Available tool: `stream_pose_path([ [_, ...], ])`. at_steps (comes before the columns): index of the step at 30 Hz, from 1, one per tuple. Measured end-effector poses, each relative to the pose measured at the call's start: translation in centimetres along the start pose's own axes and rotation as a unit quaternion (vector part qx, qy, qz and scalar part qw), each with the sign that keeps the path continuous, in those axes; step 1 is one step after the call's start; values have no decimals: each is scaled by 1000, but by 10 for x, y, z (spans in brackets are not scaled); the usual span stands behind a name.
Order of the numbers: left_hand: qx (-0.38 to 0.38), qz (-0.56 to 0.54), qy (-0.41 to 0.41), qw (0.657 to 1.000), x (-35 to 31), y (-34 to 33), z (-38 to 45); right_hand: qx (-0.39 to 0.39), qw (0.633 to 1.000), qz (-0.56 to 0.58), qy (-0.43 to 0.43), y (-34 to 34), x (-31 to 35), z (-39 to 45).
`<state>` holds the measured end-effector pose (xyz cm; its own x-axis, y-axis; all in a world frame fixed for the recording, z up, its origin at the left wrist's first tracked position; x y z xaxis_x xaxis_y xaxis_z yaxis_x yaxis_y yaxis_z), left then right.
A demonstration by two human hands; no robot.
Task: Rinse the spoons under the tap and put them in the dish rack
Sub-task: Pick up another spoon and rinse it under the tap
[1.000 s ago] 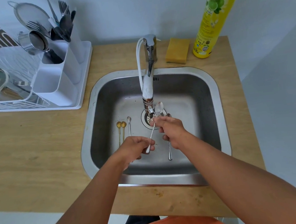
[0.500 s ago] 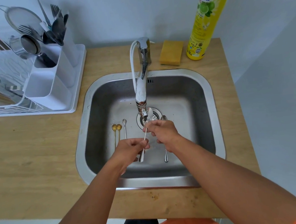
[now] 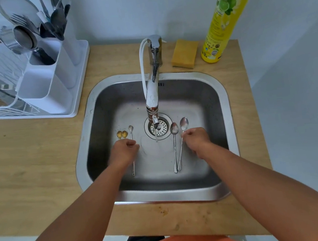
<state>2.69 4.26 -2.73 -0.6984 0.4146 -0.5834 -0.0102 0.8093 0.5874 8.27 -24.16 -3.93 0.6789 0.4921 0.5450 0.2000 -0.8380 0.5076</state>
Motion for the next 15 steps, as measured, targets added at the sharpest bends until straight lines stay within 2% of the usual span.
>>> stream_pose_path([
  [5, -87, 127, 22, 988, -2, 11, 5, 9, 997, -79, -7, -3, -5, 4],
  [15, -104, 171, 45, 979, 13, 6, 10, -12, 988, -154, -1, -4, 1, 6],
])
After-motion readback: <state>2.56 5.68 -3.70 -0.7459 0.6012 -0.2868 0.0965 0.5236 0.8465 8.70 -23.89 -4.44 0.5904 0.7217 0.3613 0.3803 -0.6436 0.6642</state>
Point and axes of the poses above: each hand's wrist, its own z-axis towards the middle knuckle, its own y-axis out of the back of the hand, x = y × z, the point moved 6 cm from there along z, towards the middle knuckle, and after that the axes turned 2 degrees about -z, right-handed, at the moved point
